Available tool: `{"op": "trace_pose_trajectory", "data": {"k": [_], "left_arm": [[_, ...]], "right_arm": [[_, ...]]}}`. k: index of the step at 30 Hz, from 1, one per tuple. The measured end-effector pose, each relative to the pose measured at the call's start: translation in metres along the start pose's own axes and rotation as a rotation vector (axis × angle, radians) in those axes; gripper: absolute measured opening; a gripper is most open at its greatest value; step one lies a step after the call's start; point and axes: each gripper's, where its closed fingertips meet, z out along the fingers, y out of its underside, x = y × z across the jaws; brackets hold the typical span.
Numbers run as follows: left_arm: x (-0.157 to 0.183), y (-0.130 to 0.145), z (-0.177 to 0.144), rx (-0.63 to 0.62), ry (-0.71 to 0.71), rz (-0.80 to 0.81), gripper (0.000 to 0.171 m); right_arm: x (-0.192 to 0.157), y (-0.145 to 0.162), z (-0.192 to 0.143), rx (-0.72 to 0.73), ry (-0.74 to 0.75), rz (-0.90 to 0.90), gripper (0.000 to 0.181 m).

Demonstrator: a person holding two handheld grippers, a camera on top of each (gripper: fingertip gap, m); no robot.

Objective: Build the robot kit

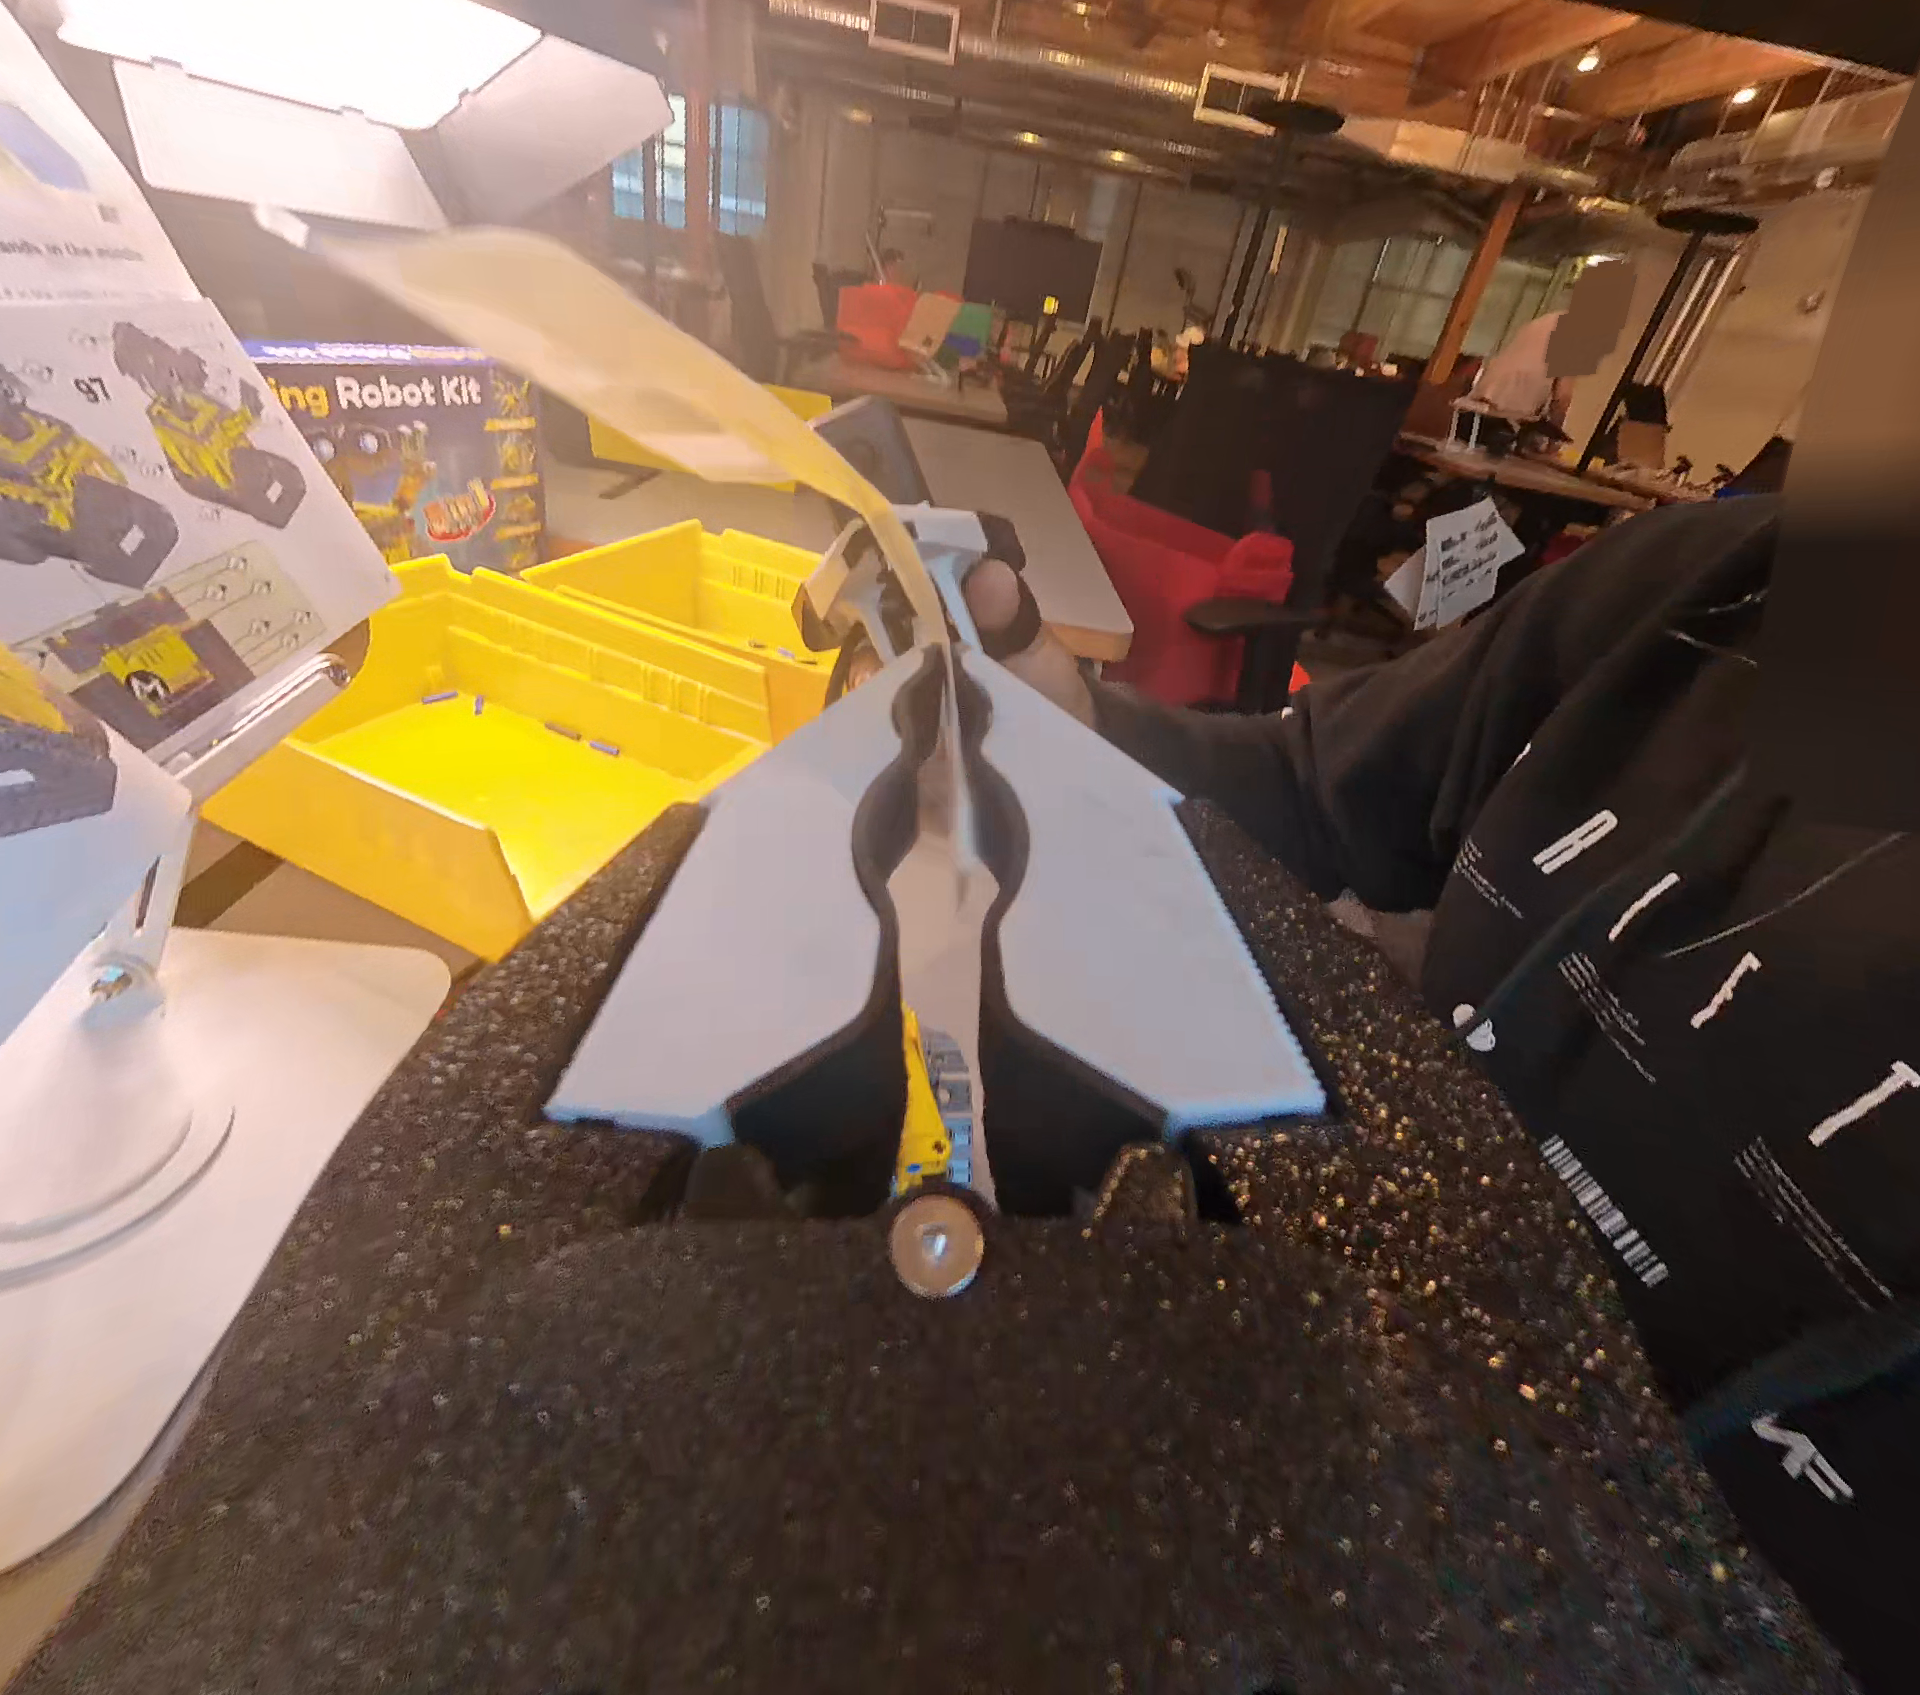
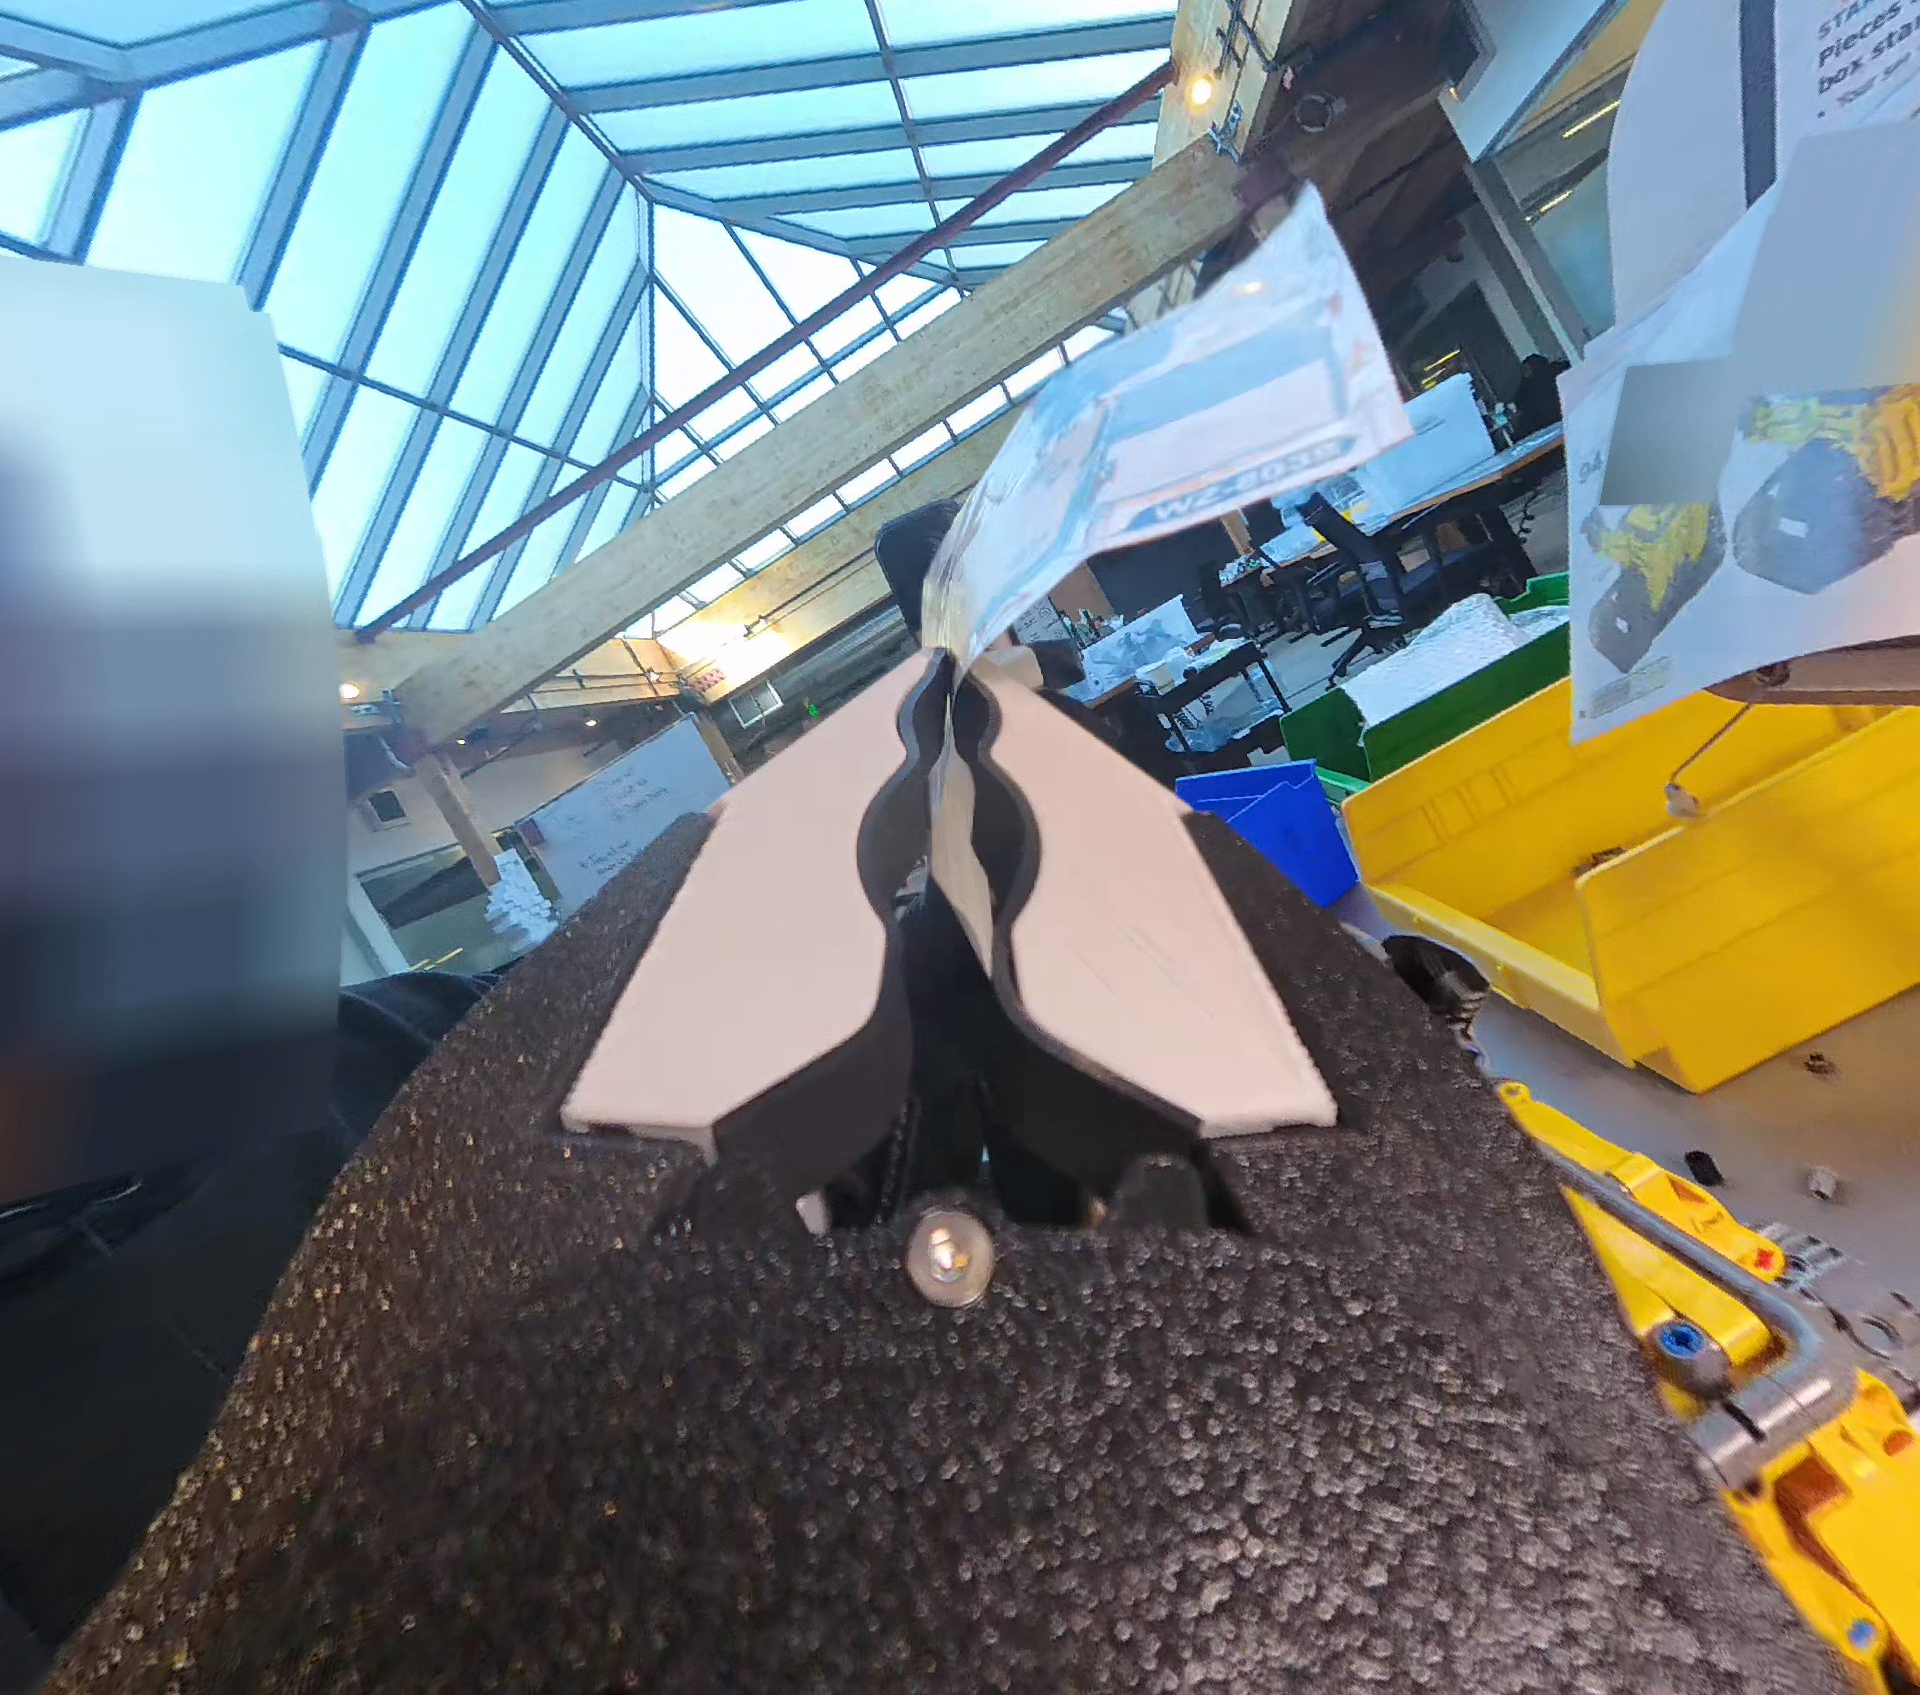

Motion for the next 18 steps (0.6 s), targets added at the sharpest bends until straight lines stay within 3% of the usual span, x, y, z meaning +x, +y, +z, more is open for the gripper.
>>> {"op": "trace_pose_trajectory", "data": {"k": [5, 9, 11, 14, 18], "left_arm": [[-0.002, -0.002, -0.001, 0.014, -0.011, 0.024, 0.0], [-0.002, -0.007, -0.006, 0.033, -0.011, 0.008, 0.0], [-0.008, -0.008, -0.01, 0.036, -0.029, -0.003, 0.0], [-0.012, -0.004, -0.012, 0.014, -0.036, -0.021, 0.0], [-0.01, 0.009, -0.001, -0.033, -0.013, -0.033, 0.0]], "right_arm": [[0.011, 0.004, -0.001, -0.03, 0.049, 0.002, 0.001], [0.027, -0.006, -0.012, -0.093, 0.2, -0.174, 0.032], [0.034, -0.021, -0.023, -0.122, 0.321, -0.349, 0.047], [0.016, -0.035, -0.026, -0.197, 0.402, -0.749, 0.05], [-0.009, 0.005, -0.006, -0.44, 0.333, -1.107, 0.055]]}}
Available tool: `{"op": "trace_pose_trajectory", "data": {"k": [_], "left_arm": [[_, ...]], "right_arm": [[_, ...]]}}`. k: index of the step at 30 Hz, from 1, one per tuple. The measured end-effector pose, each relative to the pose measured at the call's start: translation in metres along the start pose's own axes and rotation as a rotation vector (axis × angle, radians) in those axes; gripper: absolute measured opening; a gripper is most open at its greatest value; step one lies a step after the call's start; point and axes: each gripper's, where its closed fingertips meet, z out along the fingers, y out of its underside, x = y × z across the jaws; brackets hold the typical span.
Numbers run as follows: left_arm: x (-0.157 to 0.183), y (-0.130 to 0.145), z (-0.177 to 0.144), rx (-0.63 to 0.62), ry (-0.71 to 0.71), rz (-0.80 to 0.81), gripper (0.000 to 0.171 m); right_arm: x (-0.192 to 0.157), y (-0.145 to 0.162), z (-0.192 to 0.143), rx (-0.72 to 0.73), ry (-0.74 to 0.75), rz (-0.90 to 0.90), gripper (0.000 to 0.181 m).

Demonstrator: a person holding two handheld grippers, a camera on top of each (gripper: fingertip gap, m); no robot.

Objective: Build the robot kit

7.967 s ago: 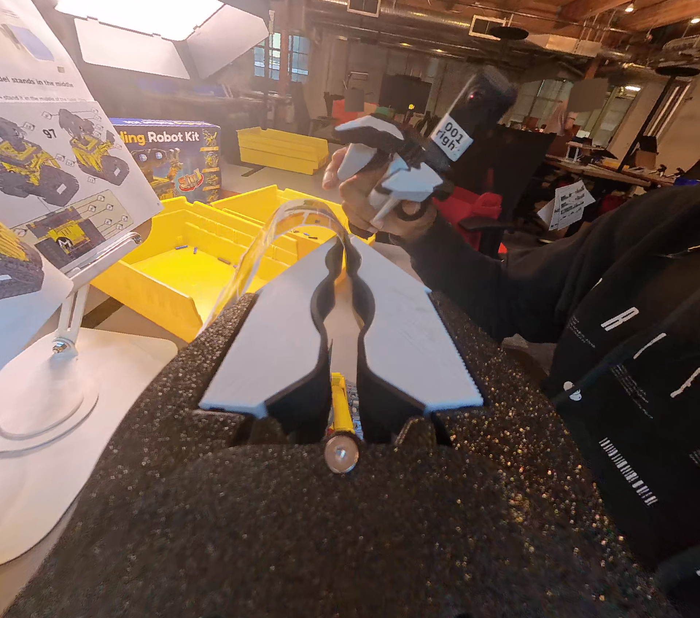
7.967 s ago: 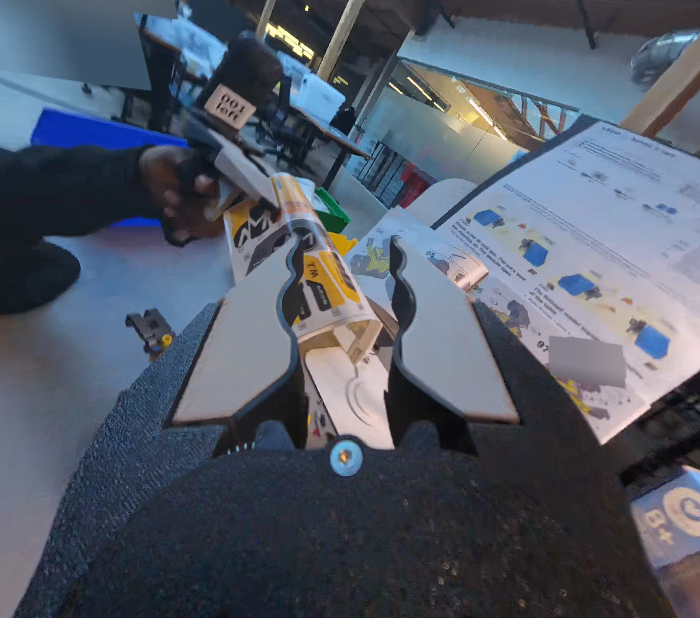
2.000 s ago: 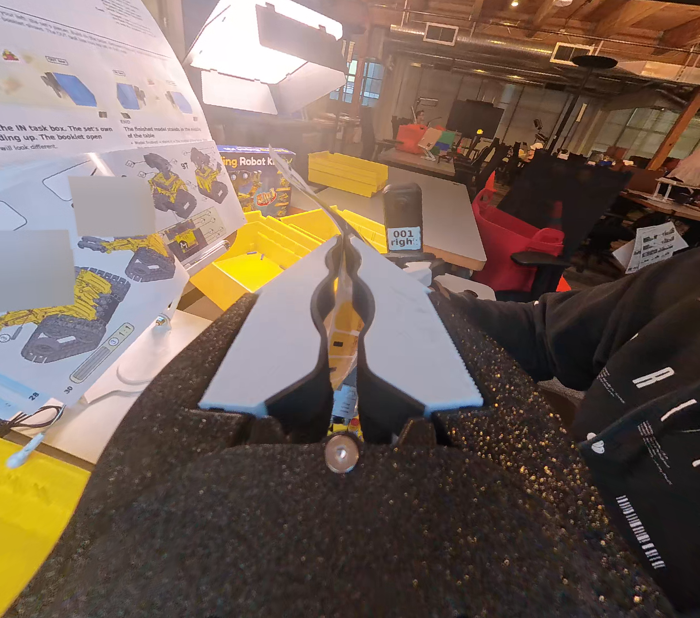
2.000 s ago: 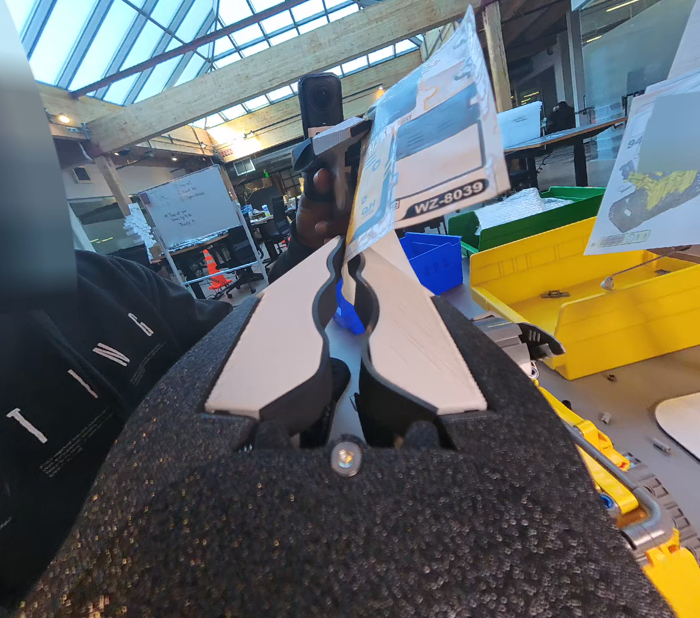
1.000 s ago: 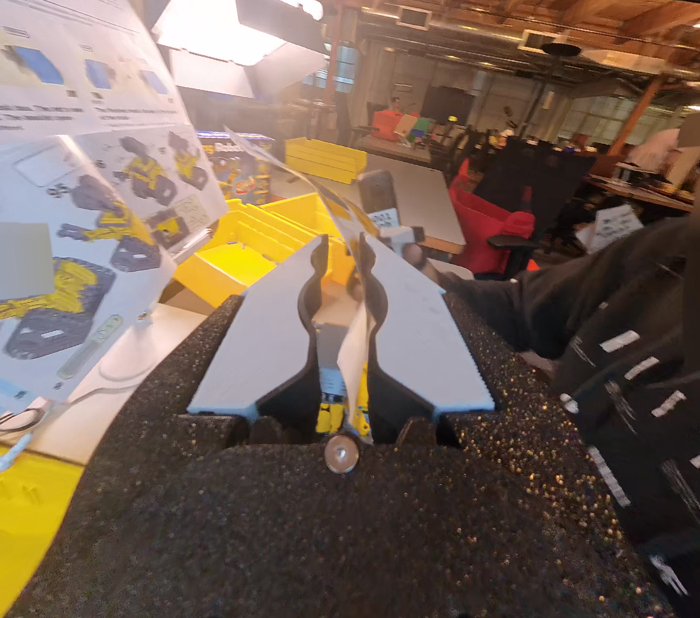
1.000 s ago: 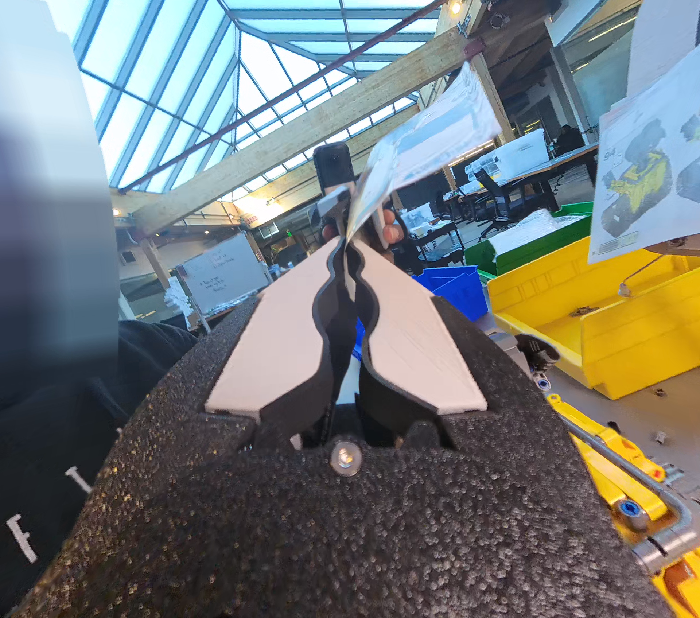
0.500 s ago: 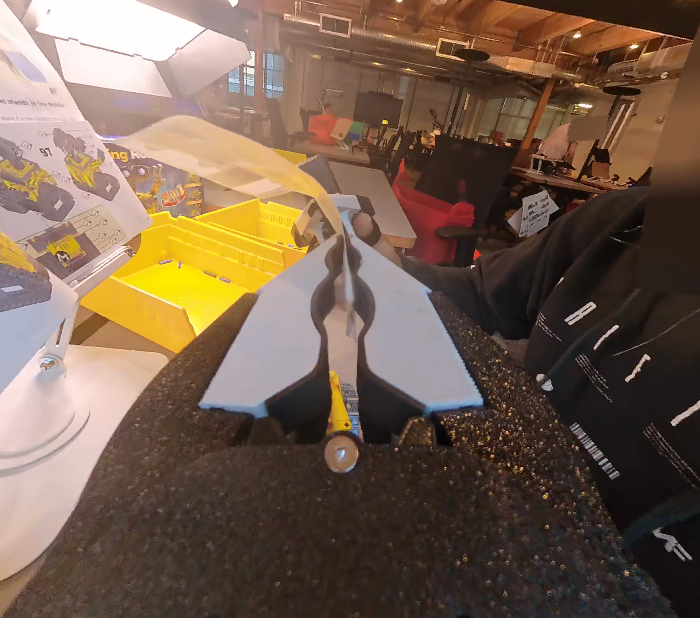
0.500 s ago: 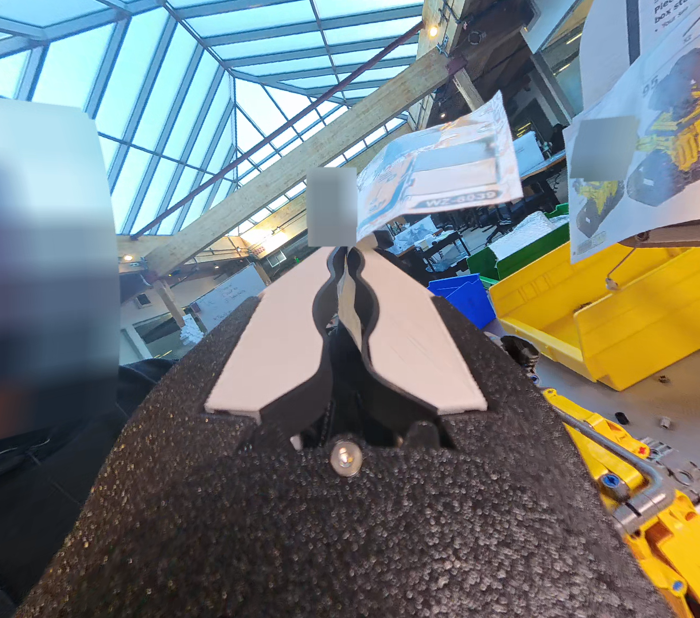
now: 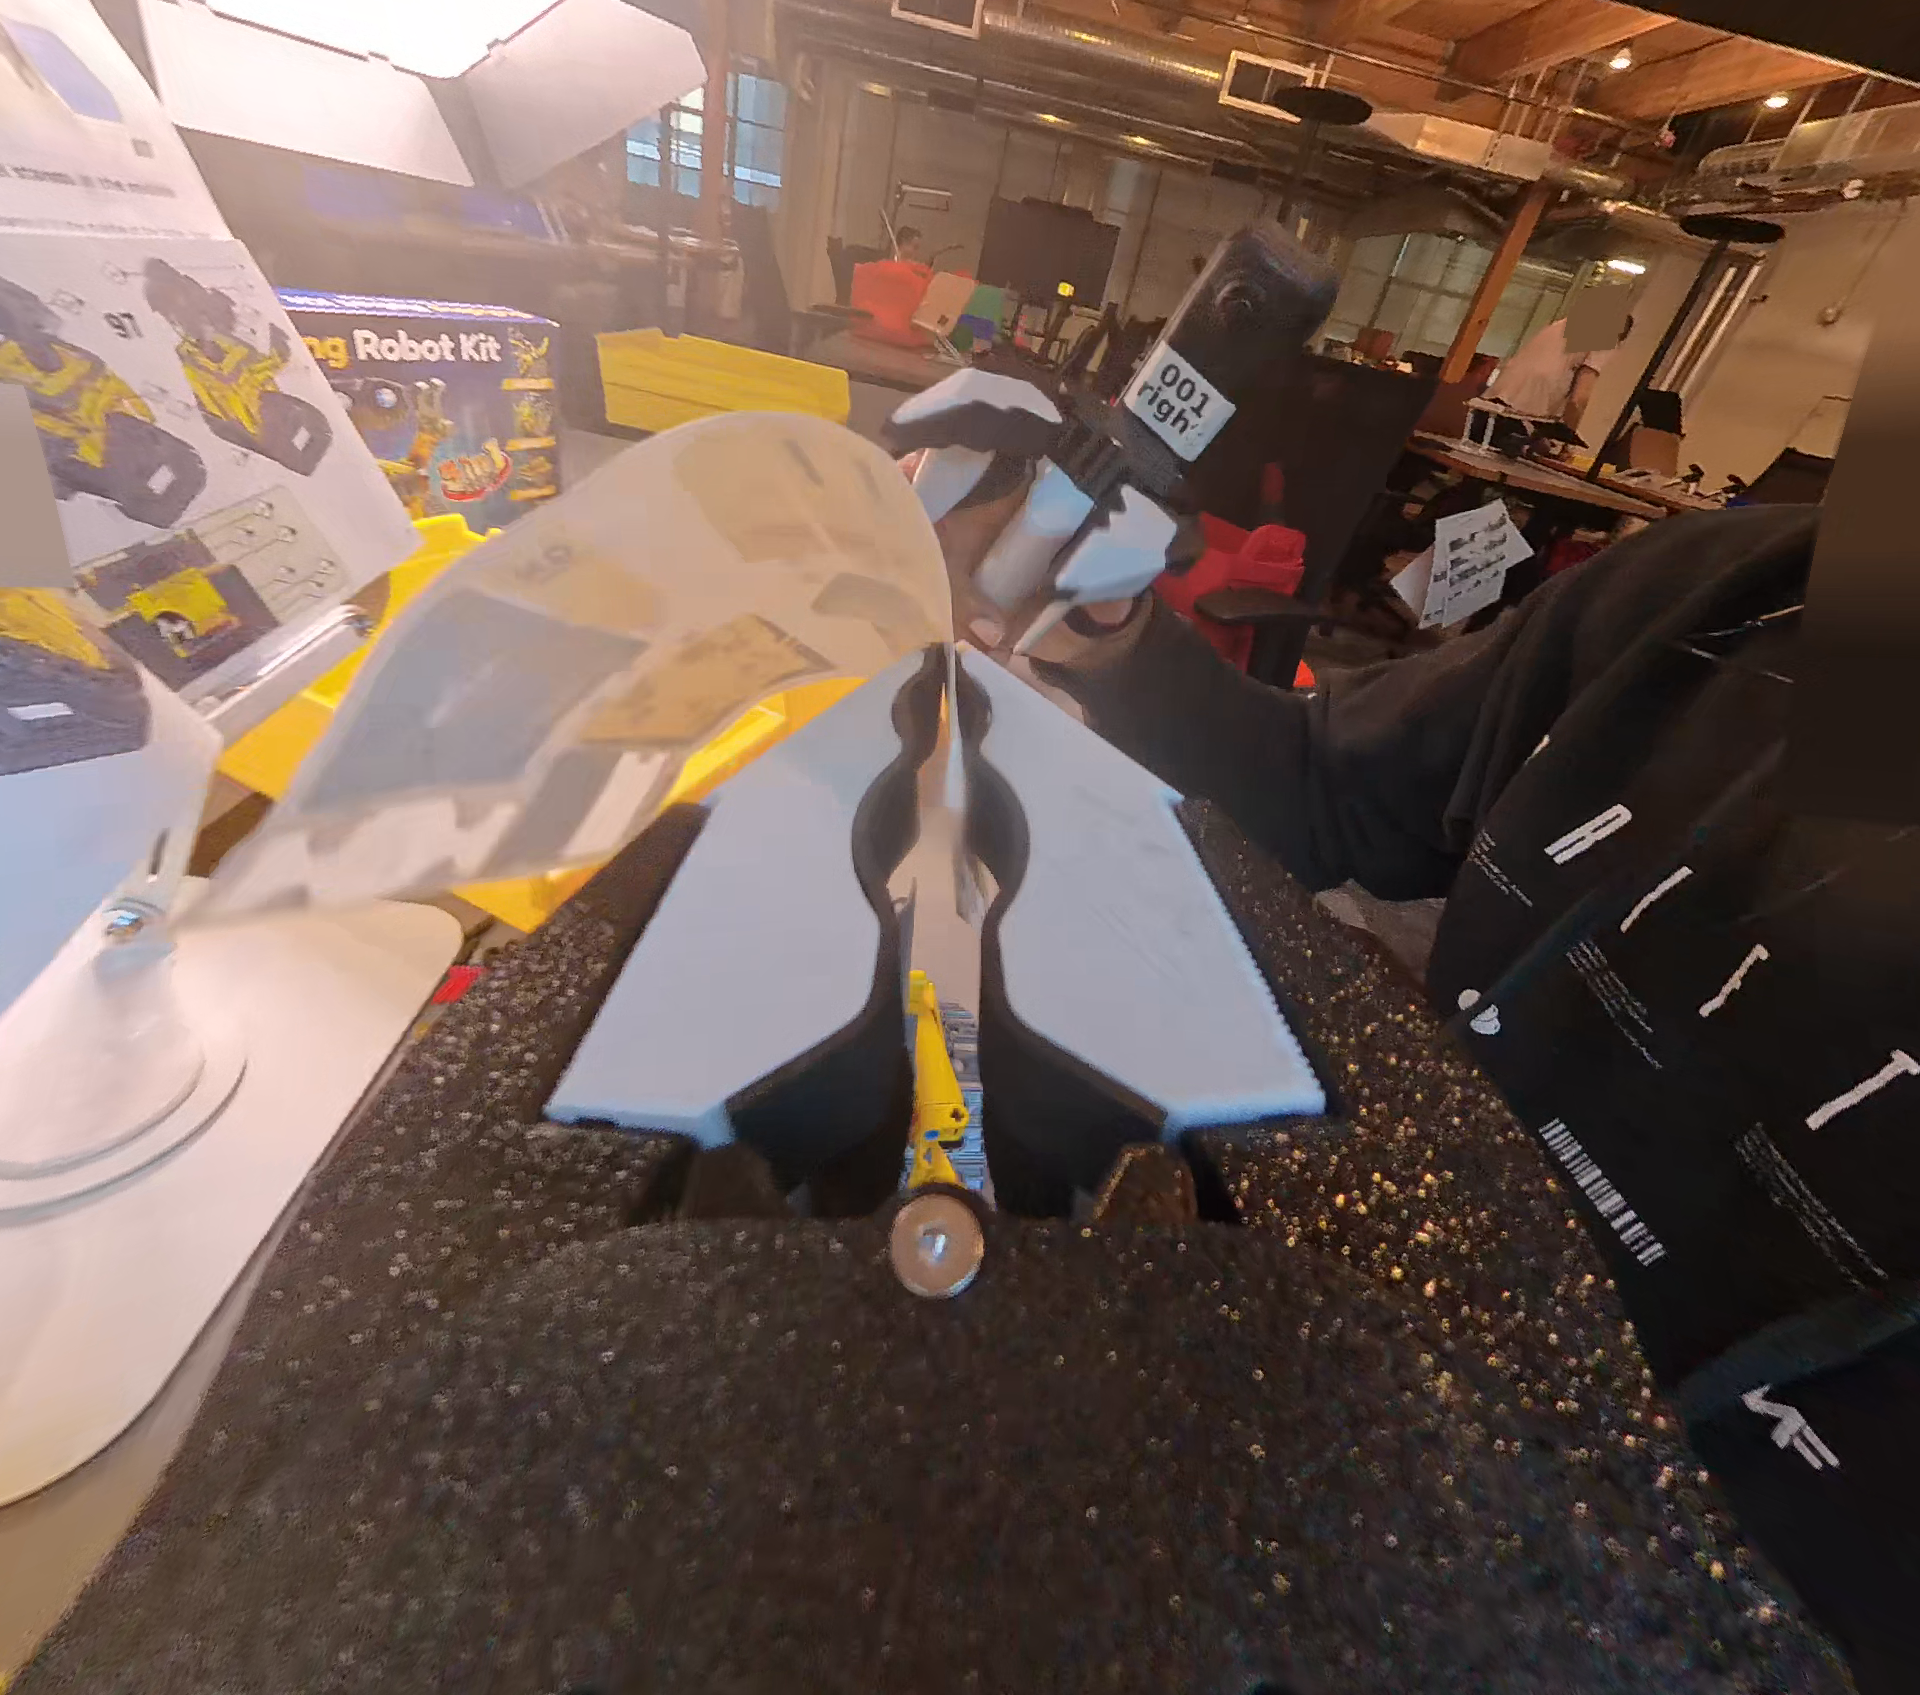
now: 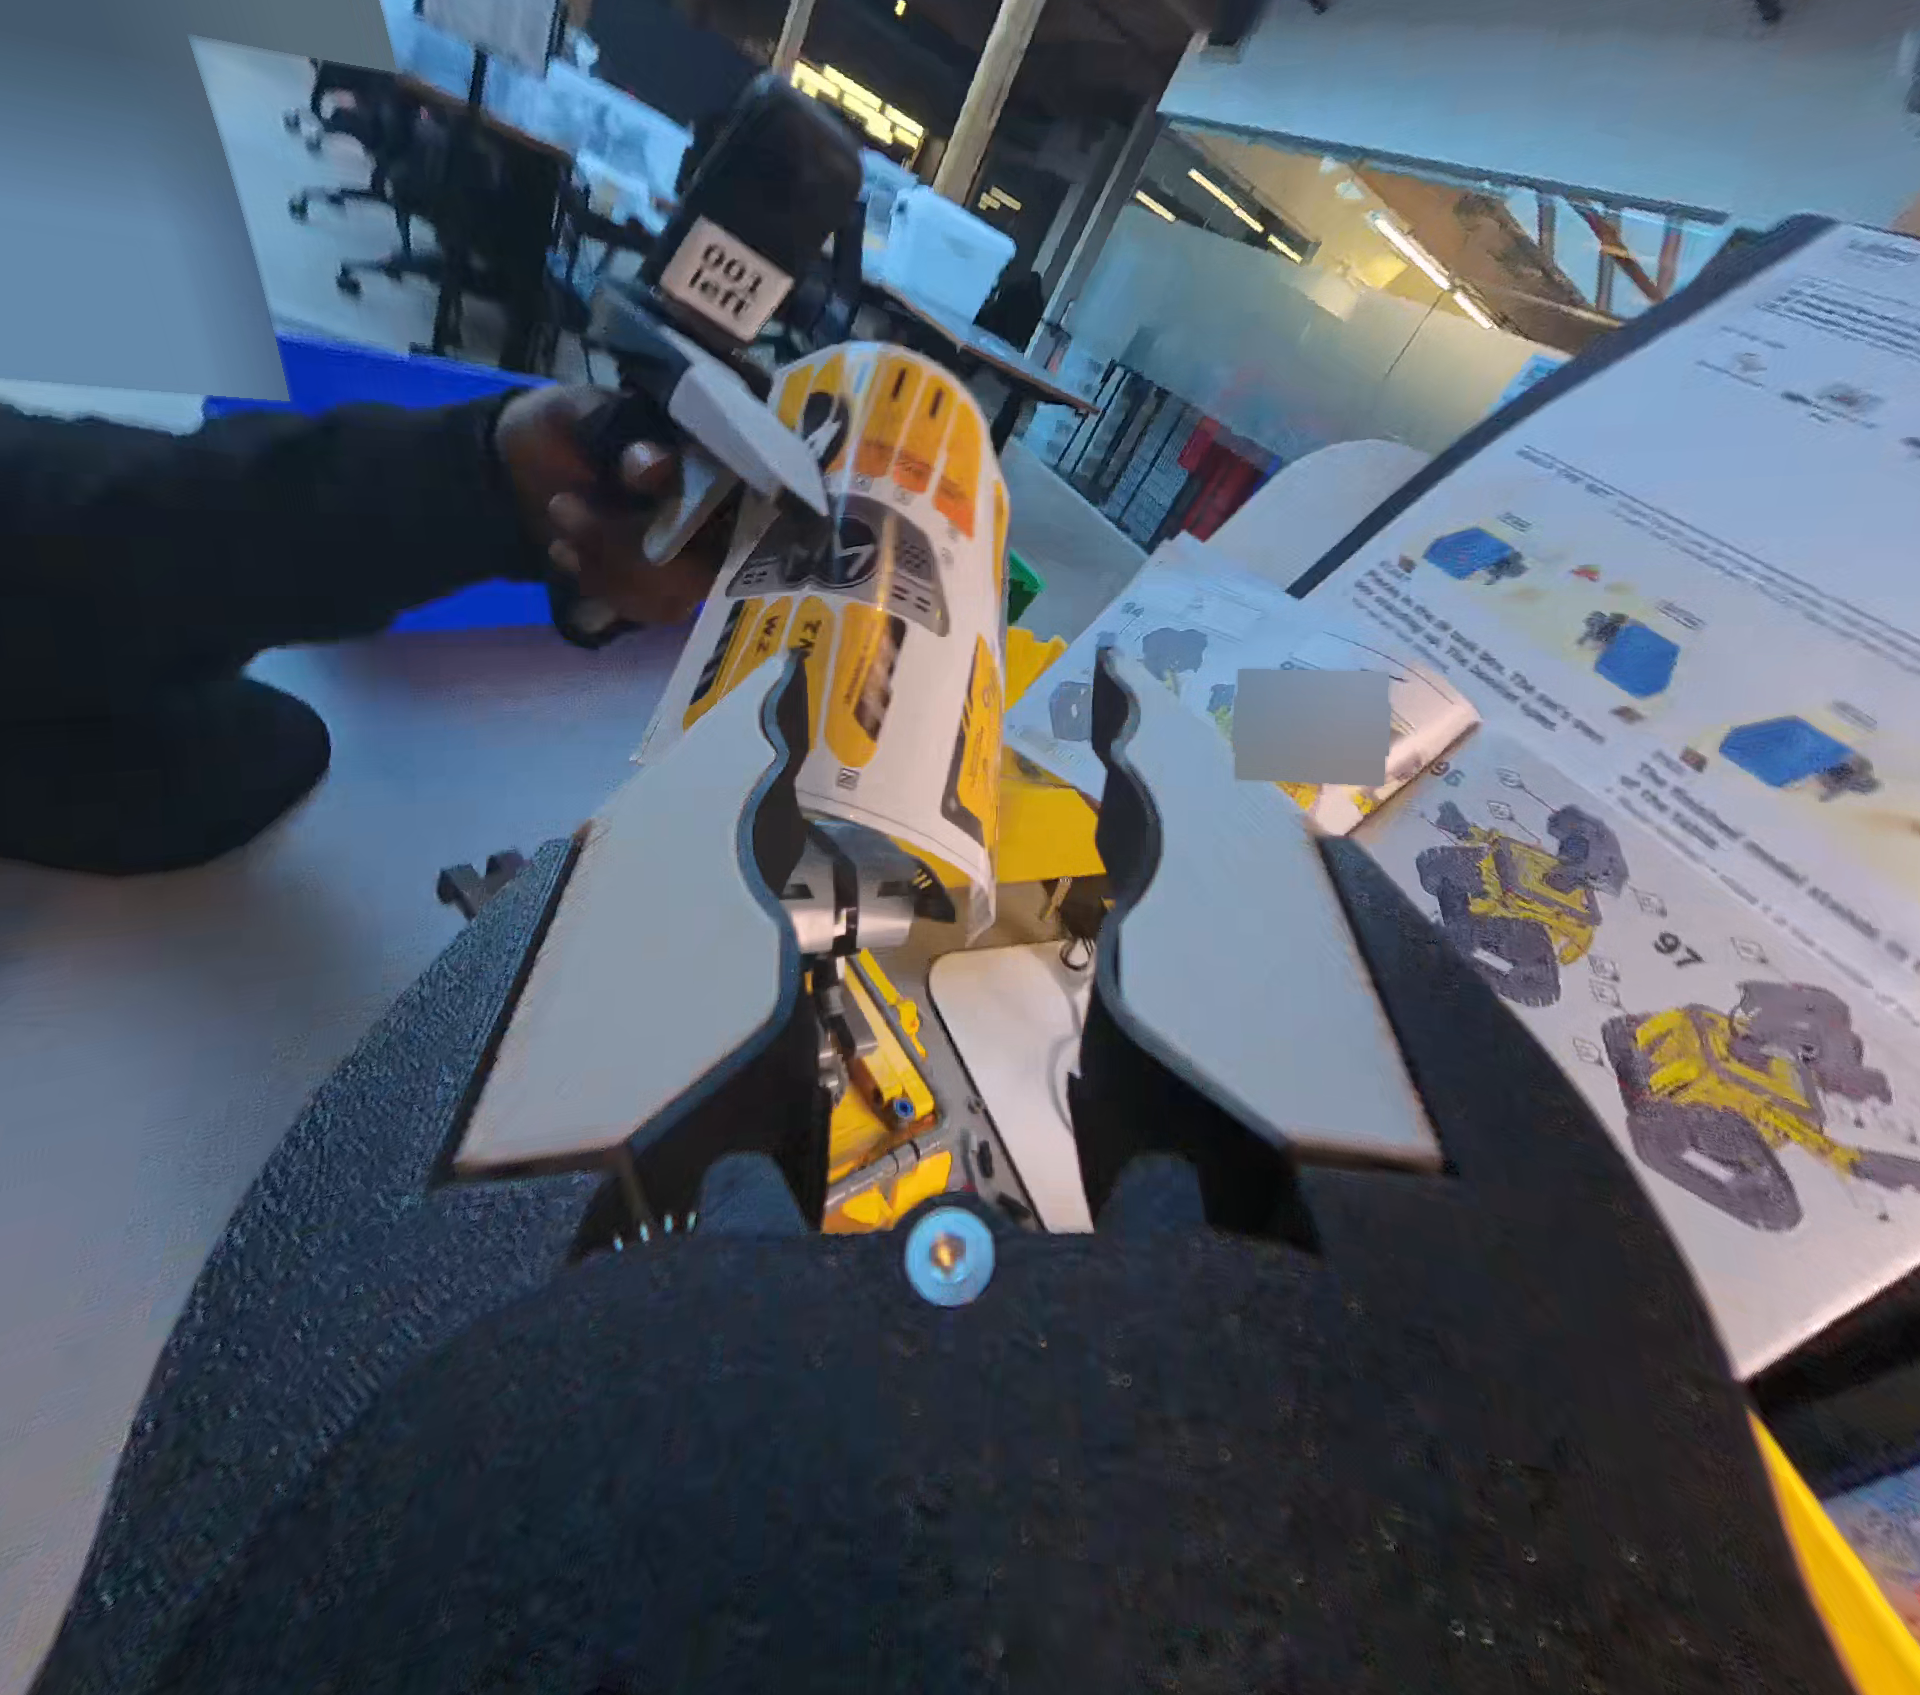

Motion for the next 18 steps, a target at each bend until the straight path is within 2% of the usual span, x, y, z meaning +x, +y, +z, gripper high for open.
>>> {"op": "trace_pose_trajectory", "data": {"k": [4, 6, 10, 14, 16, 18], "left_arm": [[0.012, 0.012, 0.016, -0.052, 0.041, 0.019, 0.0], [0.017, 0.014, 0.02, -0.062, 0.056, 0.03, 0.0], [0.024, 0.013, 0.022, -0.052, 0.077, 0.046, 0.0], [0.03, 0.017, 0.023, -0.068, 0.106, 0.089, 0.004], [0.032, 0.02, 0.024, -0.085, 0.107, 0.121, 0.009], [0.033, 0.02, 0.026, -0.083, 0.098, 0.151, 0.005]], "right_arm": [[-0.035, 0.025, 0.023, -0.153, -0.044, -0.236, 0.059], [-0.044, 0.031, 0.028, -0.17, -0.059, -0.281, 0.055], [-0.052, 0.029, 0.029, -0.137, -0.1, -0.247, 0.038], [-0.054, 0.025, 0.028, -0.101, -0.122, -0.189, 0.029], [-0.052, 0.019, 0.027, -0.065, -0.129, -0.122, 0.021], [-0.052, 0.016, 0.025, -0.047, -0.158, -0.045, 0.019]]}}
